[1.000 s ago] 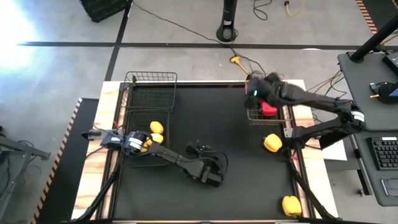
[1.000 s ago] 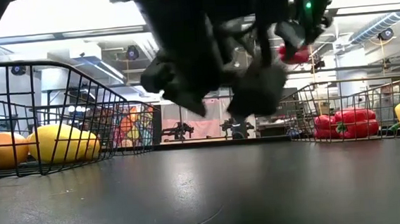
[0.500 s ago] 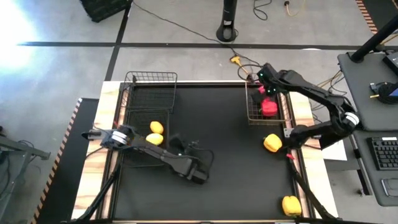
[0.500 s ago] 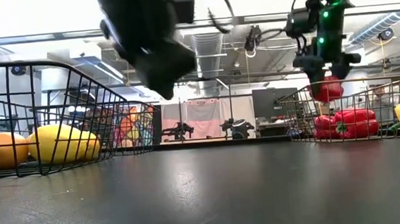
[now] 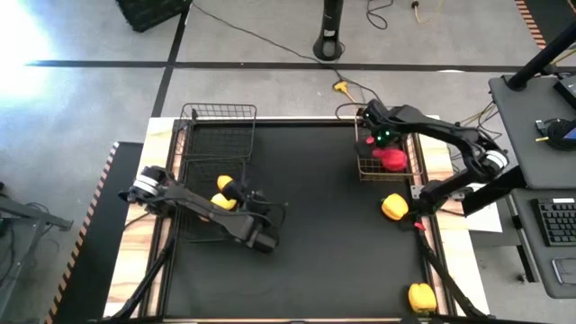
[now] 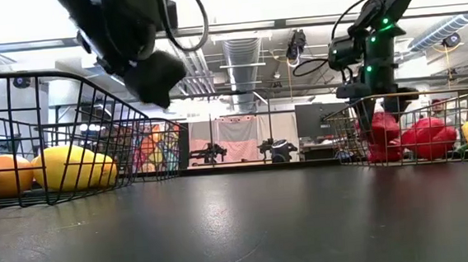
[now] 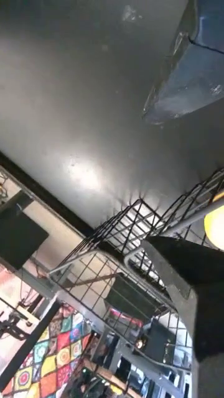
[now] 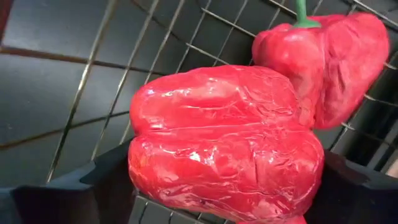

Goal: Sort produce into baskets
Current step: Put the red bell pepper into the gold wire basket, then put the top yellow bell pepper into the top black wire basket

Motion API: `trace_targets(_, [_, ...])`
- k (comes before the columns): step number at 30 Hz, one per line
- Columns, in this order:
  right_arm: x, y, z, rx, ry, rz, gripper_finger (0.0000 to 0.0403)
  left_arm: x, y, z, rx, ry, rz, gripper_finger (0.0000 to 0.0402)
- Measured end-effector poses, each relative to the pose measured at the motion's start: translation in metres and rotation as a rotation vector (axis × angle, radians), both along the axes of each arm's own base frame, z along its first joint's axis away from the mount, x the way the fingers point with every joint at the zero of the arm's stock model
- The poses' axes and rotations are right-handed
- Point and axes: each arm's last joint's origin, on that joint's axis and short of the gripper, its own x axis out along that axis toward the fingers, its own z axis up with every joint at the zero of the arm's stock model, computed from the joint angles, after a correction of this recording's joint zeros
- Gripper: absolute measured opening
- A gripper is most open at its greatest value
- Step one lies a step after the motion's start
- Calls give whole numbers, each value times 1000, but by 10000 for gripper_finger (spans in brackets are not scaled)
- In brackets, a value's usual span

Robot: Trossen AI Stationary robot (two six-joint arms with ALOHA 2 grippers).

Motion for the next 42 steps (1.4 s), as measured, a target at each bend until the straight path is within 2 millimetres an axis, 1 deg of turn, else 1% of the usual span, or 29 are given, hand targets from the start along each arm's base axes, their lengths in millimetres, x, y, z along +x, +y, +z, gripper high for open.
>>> trace_targets(3, [3,-3,-6,2,15,11,352,-2,1,-5,-4,11,2,292])
trace_targets(8, [5,-6,-12,12,28,30,383,-3,1,-6,-31,32,9,292])
trace_targets(12, [5,-6,-8,6,28,44,395,-2,1,-5,-38,66,-6,292])
trace_targets(17, [3,-4,14,-37,-2,66,399,1,2,1,-43,63,-1,292])
trace_targets(20, [0,-1,32,-87,-41,71,400,5,2,7,-70,74,-6,292])
trace_targets(22, [-3,4,44,-120,-68,73,400,10,0,13,-109,136,-46,292])
trace_targets(24, [-4,12,55,-158,-96,92,400,15,-2,23,-134,228,-124,292])
trace_targets(27, [-3,31,72,-220,-149,175,400,21,-4,39,-172,395,-272,292])
trace_targets(29, [-2,47,83,-260,-194,236,400,23,-1,53,-212,504,-377,292])
trace_targets(31, [0,65,95,-303,-256,297,400,26,9,71,-247,548,-453,292])
trace_targets(34, [3,93,113,-370,-388,401,400,27,37,102,-249,486,-465,292])
trace_targets(36, [5,112,123,-402,-478,487,400,24,61,121,-251,382,-431,292])
trace_targets(38, [9,131,129,-407,-579,629,400,21,85,136,-249,239,-386,292])
trace_targets(40, [16,151,131,-375,-707,787,400,17,108,146,-261,102,-373,292])
trace_targets(42, [25,172,133,-334,-859,917,400,15,125,150,-283,-47,-412,292])
